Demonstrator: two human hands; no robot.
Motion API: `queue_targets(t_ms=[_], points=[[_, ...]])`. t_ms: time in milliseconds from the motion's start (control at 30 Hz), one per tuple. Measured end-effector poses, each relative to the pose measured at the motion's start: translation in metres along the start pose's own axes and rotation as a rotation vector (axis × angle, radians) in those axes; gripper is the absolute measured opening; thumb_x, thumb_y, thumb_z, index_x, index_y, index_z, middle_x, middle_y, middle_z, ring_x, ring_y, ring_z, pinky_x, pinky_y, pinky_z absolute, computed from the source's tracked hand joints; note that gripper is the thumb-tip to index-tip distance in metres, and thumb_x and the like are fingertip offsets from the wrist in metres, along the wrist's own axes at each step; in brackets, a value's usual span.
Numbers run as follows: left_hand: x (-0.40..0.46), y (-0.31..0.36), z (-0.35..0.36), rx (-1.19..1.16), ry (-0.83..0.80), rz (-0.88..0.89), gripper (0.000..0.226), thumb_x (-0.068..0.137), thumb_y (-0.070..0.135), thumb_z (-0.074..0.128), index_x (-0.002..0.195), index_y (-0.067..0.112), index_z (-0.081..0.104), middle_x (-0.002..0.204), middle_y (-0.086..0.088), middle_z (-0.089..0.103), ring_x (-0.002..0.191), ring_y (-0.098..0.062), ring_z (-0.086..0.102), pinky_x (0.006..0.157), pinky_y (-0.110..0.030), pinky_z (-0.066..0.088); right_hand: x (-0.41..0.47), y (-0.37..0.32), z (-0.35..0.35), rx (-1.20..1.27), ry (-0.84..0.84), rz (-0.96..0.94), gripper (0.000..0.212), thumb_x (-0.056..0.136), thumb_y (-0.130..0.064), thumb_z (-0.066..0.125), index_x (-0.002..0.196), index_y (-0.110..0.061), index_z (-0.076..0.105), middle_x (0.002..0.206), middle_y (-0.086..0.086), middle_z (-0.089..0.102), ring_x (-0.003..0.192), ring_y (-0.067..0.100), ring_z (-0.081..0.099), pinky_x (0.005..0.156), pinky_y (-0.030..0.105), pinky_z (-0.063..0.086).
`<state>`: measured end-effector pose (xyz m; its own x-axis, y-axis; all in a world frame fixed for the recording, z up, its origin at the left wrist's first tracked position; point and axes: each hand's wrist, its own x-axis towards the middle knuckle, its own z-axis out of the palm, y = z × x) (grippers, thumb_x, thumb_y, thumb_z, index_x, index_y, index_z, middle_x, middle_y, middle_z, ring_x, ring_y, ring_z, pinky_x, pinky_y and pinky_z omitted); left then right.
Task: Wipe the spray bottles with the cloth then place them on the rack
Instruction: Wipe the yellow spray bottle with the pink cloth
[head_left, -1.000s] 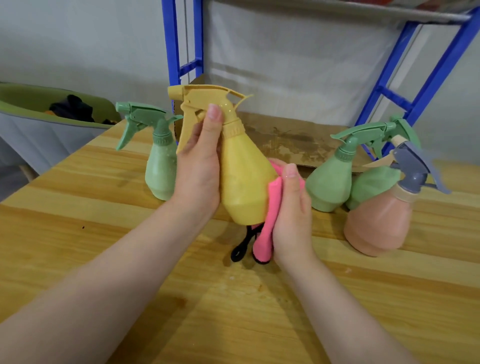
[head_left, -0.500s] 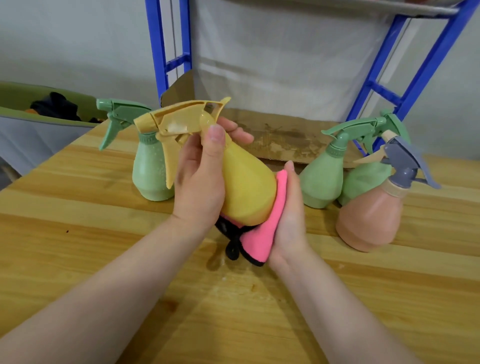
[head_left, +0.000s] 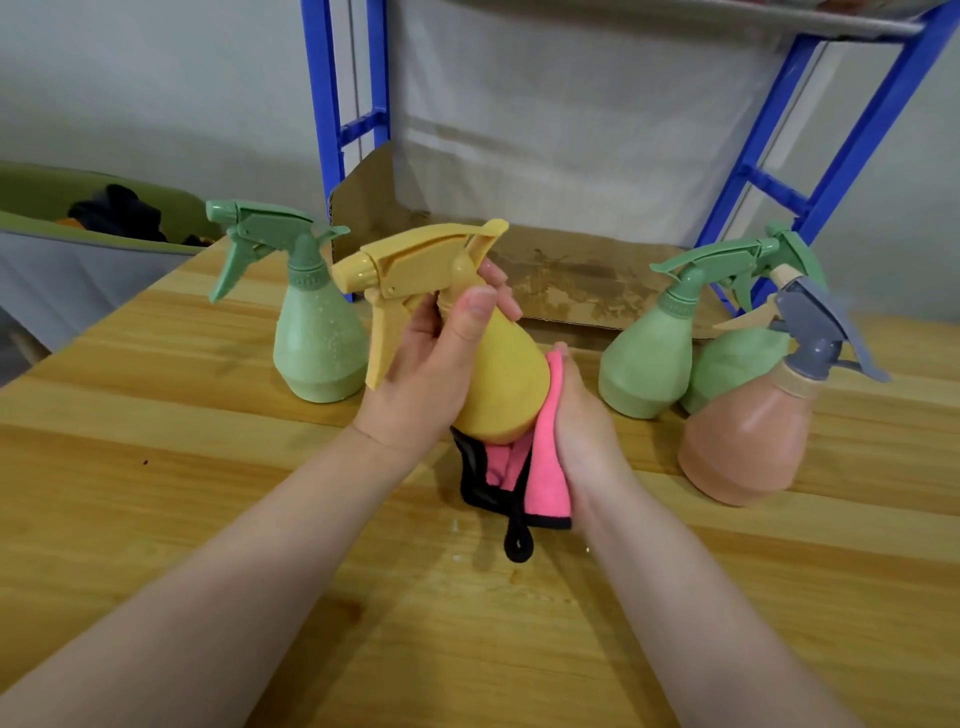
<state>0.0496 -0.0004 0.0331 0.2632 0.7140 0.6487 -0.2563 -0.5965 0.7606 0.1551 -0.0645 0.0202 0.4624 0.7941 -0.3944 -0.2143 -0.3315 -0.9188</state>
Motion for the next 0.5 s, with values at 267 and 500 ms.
queue_targets(t_ms=[267,500], points=[[0.003,-0.012,-0.007,0.027,-0.169,-0.037,0.026,0.102,0.025,0.033,0.116,0.013,0.05,0.103,-0.011,0.064,0.113,-0.015,0.059,0.104,-0.028,0.041,0.011,-0.006,-0.01,-0.225,0.114,-0.124,0.063,0.096,-0.069,0.033,0.082,-0.015,0.063,0.082,0.011,0.072,0.08,0.024,0.07,0.081,0.037,0.056],[0.004,-0.01,-0.012,0.02,-0.258,0.05,0.03,0.101,0.025,0.037,0.119,0.04,0.055,0.124,-0.006,0.059,0.133,-0.022,0.046,0.115,-0.039,0.032,0.017,-0.009,-0.023,-0.214,0.145,-0.249,0.054,0.098,-0.057,0.045,0.074,-0.011,0.063,0.068,0.008,0.069,0.052,0.013,0.068,0.046,0.02,0.05]])
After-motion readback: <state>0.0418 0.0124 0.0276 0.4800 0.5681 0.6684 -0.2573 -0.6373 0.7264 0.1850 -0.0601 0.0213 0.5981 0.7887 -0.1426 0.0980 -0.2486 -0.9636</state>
